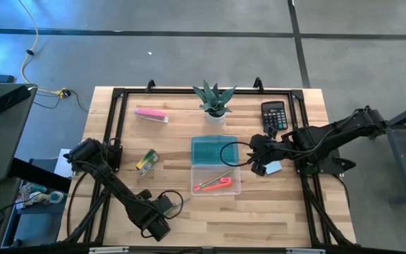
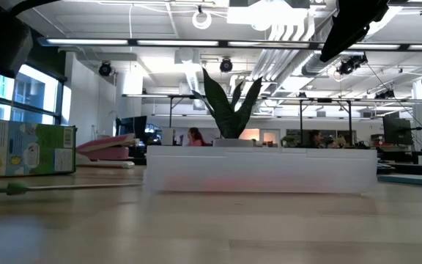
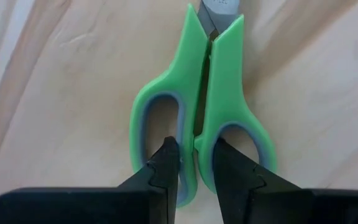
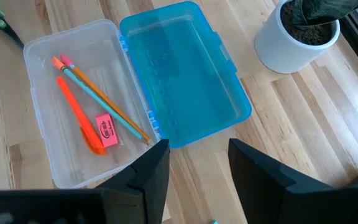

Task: Pack school essentials
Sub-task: Put the green scissors into the blue supply box

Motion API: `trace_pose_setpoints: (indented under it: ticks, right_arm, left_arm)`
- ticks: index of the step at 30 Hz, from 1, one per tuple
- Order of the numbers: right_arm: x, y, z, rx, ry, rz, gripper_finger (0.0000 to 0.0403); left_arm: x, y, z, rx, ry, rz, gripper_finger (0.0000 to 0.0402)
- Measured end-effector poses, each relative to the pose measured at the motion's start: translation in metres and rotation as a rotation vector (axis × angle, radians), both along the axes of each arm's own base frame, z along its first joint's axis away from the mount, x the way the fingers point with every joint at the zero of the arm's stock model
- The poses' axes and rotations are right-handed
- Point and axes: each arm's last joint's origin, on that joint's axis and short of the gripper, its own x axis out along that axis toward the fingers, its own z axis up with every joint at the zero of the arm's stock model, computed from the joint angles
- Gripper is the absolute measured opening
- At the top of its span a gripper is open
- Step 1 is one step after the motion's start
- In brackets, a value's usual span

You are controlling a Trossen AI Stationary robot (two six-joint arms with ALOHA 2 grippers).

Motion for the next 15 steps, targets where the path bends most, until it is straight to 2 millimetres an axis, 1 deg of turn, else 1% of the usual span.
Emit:
trace_pose_setpoints:
  ticks: [11,15]
  right_arm:
    - [0.0000,0.0000,0.0001,0.000,-0.001,0.000,0.0156]
    - [0.0000,0.0000,0.0001,0.000,-0.001,0.000,0.0156]
  left_arm:
    - [-0.0034,-0.0017,0.0024,0.002,0.008,-0.010,0.0065]
    - [-0.0079,-0.0022,0.0033,0.023,0.031,-0.005,0.0064]
